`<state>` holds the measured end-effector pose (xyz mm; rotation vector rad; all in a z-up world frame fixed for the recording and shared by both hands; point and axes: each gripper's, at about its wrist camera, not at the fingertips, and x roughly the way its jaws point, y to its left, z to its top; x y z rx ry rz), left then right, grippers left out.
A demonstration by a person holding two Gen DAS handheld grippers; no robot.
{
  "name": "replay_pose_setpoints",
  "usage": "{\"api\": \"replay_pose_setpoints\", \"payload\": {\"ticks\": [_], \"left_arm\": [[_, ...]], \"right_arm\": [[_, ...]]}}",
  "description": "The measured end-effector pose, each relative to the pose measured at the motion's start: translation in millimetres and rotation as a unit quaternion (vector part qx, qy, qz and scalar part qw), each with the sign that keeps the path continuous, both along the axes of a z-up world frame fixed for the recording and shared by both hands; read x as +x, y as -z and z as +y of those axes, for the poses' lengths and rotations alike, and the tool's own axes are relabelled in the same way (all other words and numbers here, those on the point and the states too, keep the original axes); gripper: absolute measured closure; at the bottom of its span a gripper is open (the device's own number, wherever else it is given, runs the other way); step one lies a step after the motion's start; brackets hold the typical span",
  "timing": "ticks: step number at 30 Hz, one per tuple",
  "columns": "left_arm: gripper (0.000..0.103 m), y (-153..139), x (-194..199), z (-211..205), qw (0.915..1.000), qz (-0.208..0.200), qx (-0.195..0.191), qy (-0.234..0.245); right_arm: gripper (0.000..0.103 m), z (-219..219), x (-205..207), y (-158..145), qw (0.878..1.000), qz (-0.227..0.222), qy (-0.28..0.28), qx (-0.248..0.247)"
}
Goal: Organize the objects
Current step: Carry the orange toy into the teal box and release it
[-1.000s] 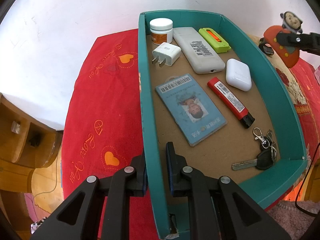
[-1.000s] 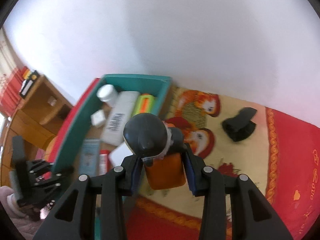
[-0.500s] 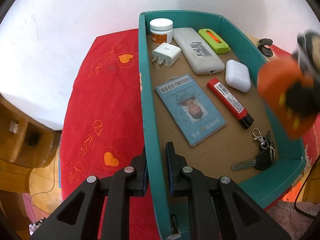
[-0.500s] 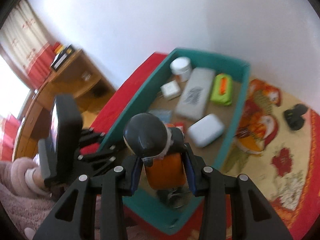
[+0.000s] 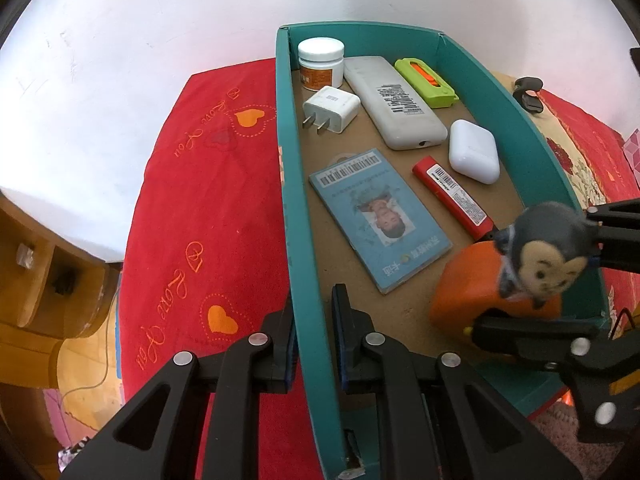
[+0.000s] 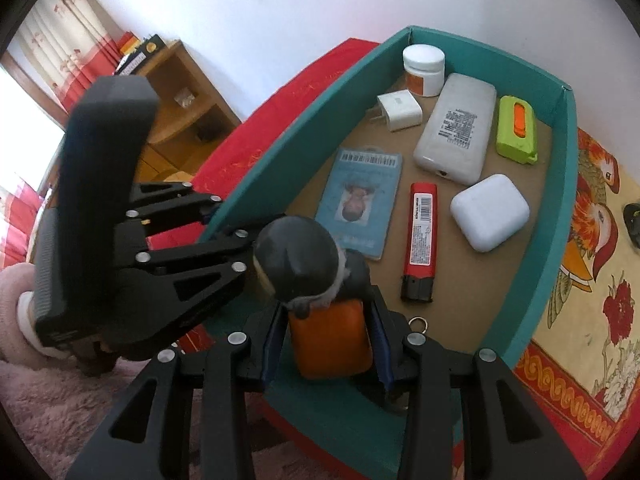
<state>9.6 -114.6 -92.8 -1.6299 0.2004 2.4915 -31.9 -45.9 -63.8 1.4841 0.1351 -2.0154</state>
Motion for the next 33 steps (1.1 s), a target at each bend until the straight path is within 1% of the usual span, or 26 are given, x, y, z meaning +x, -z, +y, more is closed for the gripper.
{"api": "replay_pose_setpoints", "payload": {"ticks": [4, 10, 14, 19, 24, 26, 28, 33], "left_arm": [[0.088, 0.0, 0.3, -0.2, 1.0000, 0.000, 0.000, 0.001], [0.088, -0.4, 0.3, -0.4, 1.0000, 0.000, -0.001, -0.001], [0.088, -0.3, 0.4, -0.5, 1.0000, 0.000, -0.001, -0.001], [0.088, -0.1, 0.0, -1.3, 1.0000, 0.000, -0.001, -0.002], [0.088, 0.0, -0.3, -2.0, 1.0000, -0.001, 0.000, -0.002], [0.088, 0.0, -0.3, -2.0, 1.0000, -0.001, 0.000, -0.002], [0.088, 0.0, -0.3, -2.1, 1.0000, -0.001, -0.001, -0.002], [0.088, 0.0, -0.1, -2.5, 1.0000, -0.001, -0.001, -0.002]], "right_arm": [[0.066, -2.6, -2.0, 8.4, 1.000, 0.003, -0.004, 0.012], [0.066, -2.8, -9.9, 12.0, 1.000, 0.012, 0.006, 0.008], [0.066, -1.7, -9.9, 13.5, 1.000, 0.021, 0.003, 0.005], [0.066, 1.1, -10.9, 15.6, 1.000, 0.014, 0.006, -0.002], [0.065, 3.7, -11.4, 15.3, 1.000, -0.002, 0.010, -0.012], [0.063, 4.2, -10.8, 13.3, 1.000, -0.009, 0.007, -0.017], [0.055, 6.3, -9.7, 8.5, 1.000, -0.007, 0.001, -0.023], [0.053, 17.4, -6.3, -12.9, 1.000, 0.015, -0.003, -0.022]]}}
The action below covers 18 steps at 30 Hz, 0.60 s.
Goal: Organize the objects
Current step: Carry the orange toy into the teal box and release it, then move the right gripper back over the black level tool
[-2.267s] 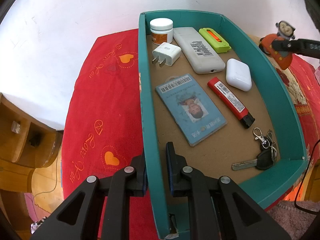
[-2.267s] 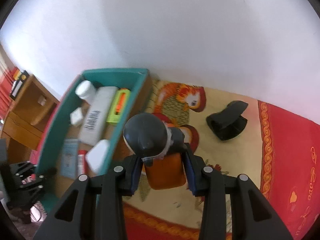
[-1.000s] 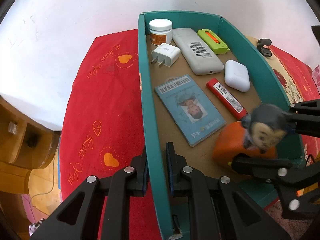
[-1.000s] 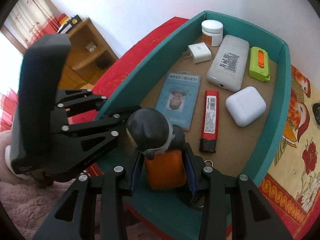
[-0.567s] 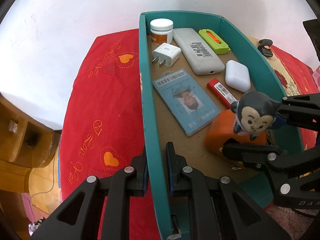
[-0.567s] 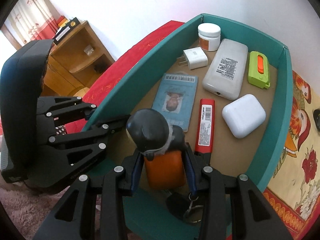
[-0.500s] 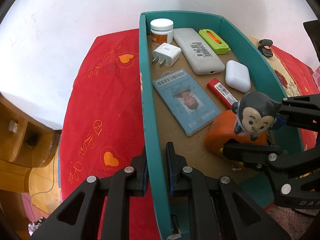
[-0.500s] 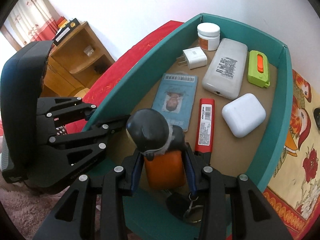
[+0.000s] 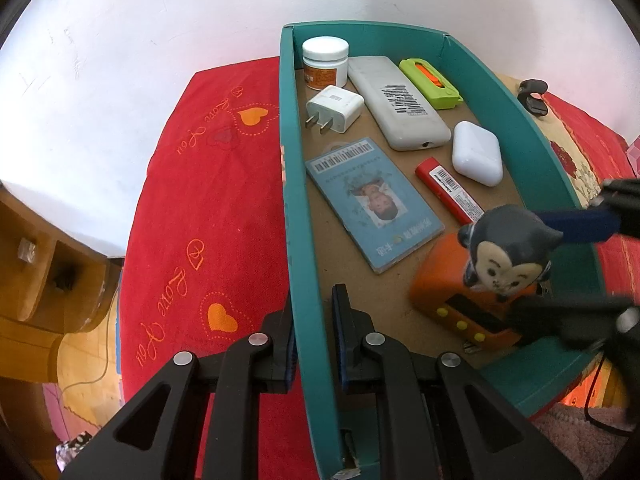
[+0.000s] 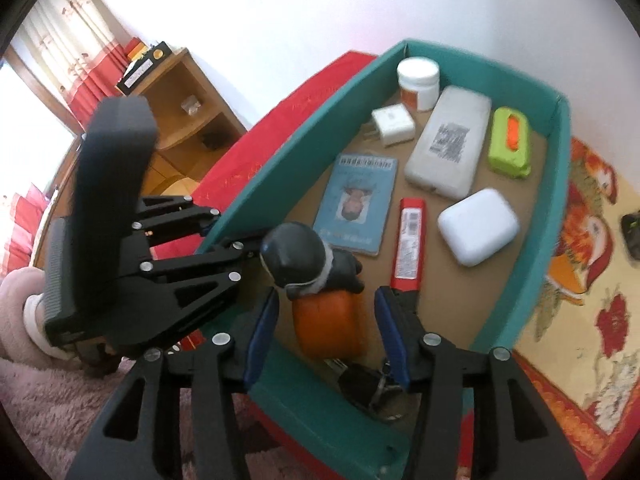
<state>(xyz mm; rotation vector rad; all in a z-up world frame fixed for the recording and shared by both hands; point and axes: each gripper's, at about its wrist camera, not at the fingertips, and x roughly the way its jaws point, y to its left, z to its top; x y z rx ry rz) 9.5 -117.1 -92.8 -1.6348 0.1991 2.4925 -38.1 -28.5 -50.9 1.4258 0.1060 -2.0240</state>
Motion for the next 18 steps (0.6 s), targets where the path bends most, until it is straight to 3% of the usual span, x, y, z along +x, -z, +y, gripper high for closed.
{"api": "replay_pose_setpoints", "payload": {"ticks": [9, 18], "left_arm": [[0.088, 0.7, -0.3, -1.5, 1.0000, -0.001, 0.001, -0.001], [0.089, 0.8, -1.4, -1.8, 1.0000, -0.002, 0.000, -0.003]], "right_arm": [[0.052, 59.9, -14.9, -38.1, 0.997, 0.023, 0.071, -0.012], [0.052, 118.2, -31.0, -26.3, 0.987, 0.016, 0.154, 0.036]]}}
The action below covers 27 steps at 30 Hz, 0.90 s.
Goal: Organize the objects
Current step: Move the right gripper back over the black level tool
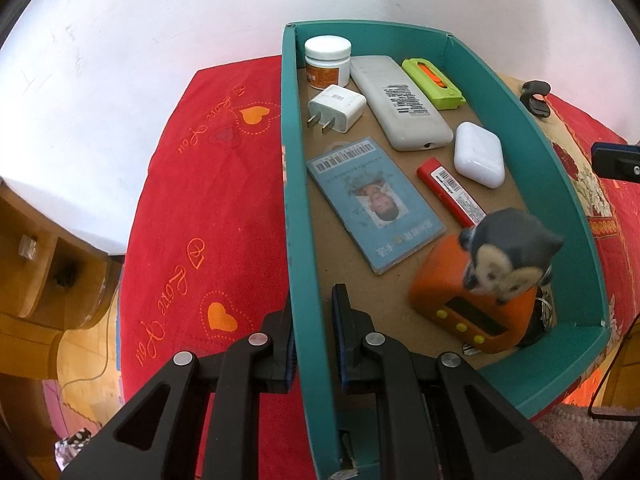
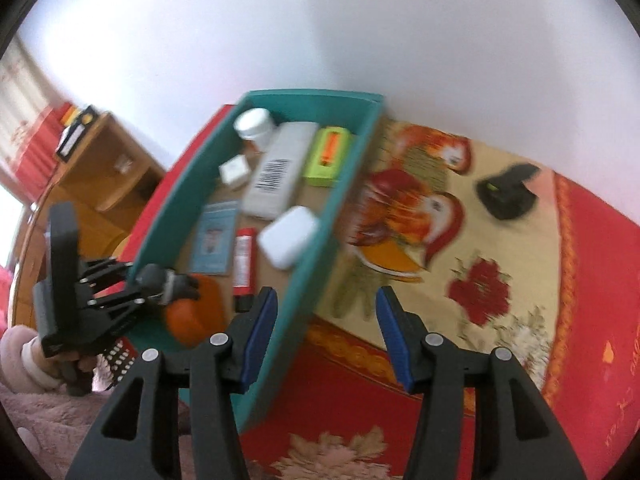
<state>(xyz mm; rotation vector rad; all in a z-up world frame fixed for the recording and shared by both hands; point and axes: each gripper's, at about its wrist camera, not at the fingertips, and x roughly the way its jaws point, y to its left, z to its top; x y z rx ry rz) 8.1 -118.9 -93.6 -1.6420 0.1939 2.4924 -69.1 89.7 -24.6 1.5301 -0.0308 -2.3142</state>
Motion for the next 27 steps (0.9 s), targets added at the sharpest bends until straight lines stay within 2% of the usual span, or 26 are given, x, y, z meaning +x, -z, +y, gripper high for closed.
{"api": "replay_pose_setpoints", "payload": {"ticks": [3, 6, 14, 20, 22, 27], "left_arm": [[0.089, 0.1, -0.1, -0.2, 1.0000, 0.000, 0.000, 0.000], [0.089, 0.0, 0.0, -0.3, 1.0000, 0.000, 0.000, 0.001], [0.088, -0.1, -0.2, -0.2, 1.0000, 0.000, -0.001, 0.003], [0.089, -0.4, 0.4, -2.3, 1.0000, 0.001, -0.002, 0.002], [0.089, -0.4, 0.6, -2.8, 1.0000, 0.001, -0.002, 0.002], [0.089, -0.5, 1.4, -3.7, 1.0000, 0.001, -0.001, 0.001]], "right_arm": [[0.051, 17.6, -5.2, 4.5, 1.000, -0.003, 0.029, 0.011], [0.038, 36.5, -15.3, 6.7, 0.998, 0.001, 0.062, 0.021], [0.038, 82.0, -63.9, 16.9, 0.988, -0.001, 0.146, 0.048], [0.036, 101.8, -102.8, 28.1, 0.978, -0.021, 0.207, 0.018], [0.026, 105.3, -111.0, 31.1, 0.974, -0.021, 0.226, 0.013], [0.025, 110.7, -127.6, 42.9, 0.963, -0.038, 0.267, 0.011]]}}
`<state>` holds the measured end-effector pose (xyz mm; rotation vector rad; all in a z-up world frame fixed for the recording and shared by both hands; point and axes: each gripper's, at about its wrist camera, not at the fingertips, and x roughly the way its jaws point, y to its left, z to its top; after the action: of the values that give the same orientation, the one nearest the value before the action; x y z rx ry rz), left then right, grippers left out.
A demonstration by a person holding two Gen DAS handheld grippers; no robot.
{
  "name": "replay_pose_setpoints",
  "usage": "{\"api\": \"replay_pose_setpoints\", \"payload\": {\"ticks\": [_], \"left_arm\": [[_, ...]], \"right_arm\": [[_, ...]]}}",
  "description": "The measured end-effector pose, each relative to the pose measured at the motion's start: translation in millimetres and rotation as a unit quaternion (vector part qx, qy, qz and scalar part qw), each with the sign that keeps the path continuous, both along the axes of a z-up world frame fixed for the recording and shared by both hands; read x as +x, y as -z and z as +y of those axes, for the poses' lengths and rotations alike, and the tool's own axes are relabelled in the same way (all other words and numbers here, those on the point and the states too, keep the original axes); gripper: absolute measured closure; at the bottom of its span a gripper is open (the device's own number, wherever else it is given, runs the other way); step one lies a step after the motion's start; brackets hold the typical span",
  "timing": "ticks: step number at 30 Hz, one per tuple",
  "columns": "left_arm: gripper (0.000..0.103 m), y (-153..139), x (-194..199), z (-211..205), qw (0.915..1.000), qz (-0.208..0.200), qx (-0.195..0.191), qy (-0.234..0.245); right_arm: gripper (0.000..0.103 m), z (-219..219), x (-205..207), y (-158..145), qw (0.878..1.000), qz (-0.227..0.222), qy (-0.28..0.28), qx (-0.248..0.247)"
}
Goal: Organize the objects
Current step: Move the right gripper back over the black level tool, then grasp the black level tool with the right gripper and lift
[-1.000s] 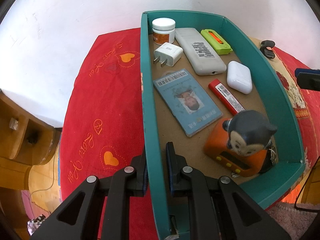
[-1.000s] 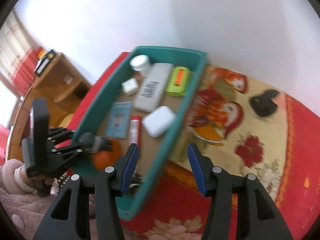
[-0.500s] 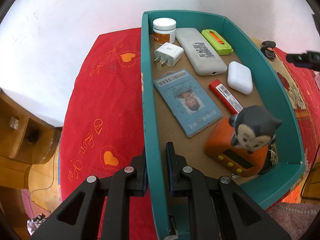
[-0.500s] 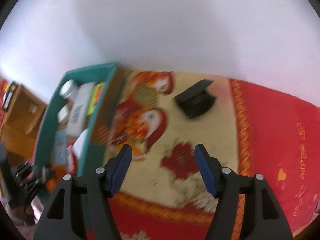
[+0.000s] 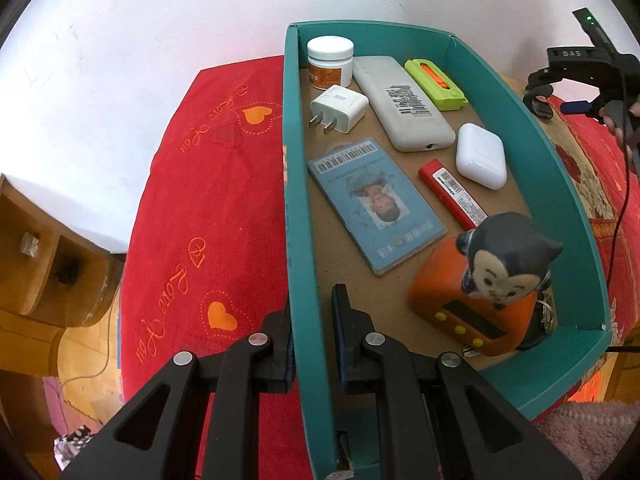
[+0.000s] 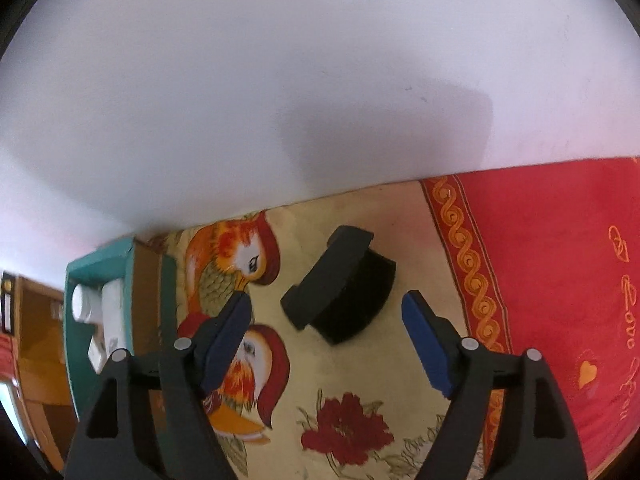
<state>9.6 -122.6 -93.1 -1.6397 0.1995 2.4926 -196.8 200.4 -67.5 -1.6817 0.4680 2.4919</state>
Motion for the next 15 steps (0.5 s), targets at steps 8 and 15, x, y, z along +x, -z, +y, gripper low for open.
{"api": "replay_pose_setpoints", "payload": {"ticks": [8, 15], "left_arm": [[0.089, -0.5, 1.3, -1.3, 1.0000, 0.001, -0.001, 0.001], [0.089, -0.4, 1.2, -0.8, 1.0000, 0.001, -0.001, 0.003]], "right_arm": [[0.026, -6.5, -9.7, 13.3, 1.000, -0.022, 0.001, 0.023], [0.037, -7.2, -9.2, 18.1, 1.000, -0.025, 0.010, 0.011]]}}
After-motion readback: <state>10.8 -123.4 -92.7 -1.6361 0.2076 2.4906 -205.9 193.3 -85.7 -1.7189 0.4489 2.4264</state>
